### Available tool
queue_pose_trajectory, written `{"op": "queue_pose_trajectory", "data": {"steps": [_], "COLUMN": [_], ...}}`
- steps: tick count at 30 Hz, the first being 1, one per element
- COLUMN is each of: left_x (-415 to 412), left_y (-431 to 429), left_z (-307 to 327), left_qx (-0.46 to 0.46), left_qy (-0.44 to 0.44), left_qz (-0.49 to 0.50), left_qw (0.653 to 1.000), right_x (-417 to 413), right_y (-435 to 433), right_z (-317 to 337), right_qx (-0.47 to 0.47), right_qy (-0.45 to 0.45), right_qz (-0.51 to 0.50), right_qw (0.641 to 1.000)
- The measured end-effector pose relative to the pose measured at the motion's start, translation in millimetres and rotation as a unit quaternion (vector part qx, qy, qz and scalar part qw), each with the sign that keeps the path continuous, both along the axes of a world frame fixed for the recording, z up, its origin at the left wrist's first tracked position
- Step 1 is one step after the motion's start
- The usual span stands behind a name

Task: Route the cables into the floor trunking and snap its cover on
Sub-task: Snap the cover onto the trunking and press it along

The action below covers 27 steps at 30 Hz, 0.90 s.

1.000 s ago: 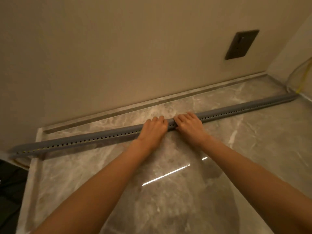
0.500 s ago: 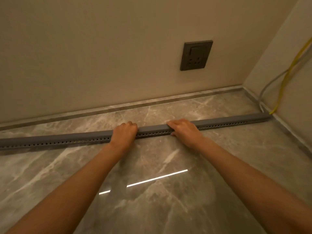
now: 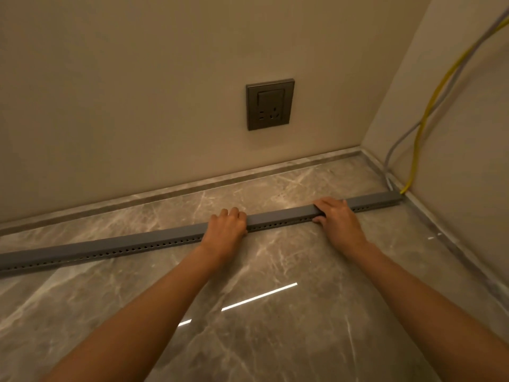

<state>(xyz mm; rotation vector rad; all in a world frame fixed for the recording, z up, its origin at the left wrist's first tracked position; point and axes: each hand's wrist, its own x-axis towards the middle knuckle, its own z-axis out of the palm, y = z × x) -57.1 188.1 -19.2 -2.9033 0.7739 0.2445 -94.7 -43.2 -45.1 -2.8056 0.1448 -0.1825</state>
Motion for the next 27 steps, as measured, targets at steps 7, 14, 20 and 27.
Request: {"op": "queue_pose_trajectory", "data": {"steps": [7,14,20,27], "left_x": [27,56,72,78], "left_y": [6,0,-9,-31], "left_z": [-2,-5,-4,0], "left_qx": [-0.042,-0.047,-0.033,0.011], "left_qy": [-0.001,-0.022,-0.027,-0.037], "left_qz": [0.026,0.05,0.075,0.139], "left_qw": [0.999,0.997,0.996,0.99], "right_x": [33,75,95,118], "right_y": [1,8,-4,-22], "right_z": [7,16,19,18], "right_qx": [0.019,-0.031,-0.084,-0.166], "right_qy": [0.015,0.038,0.062,0.079], "right_qz": [-0.078,-0.073,-0.062,0.028], "right_qw": [0.997,0.996,0.993,0.983]}}
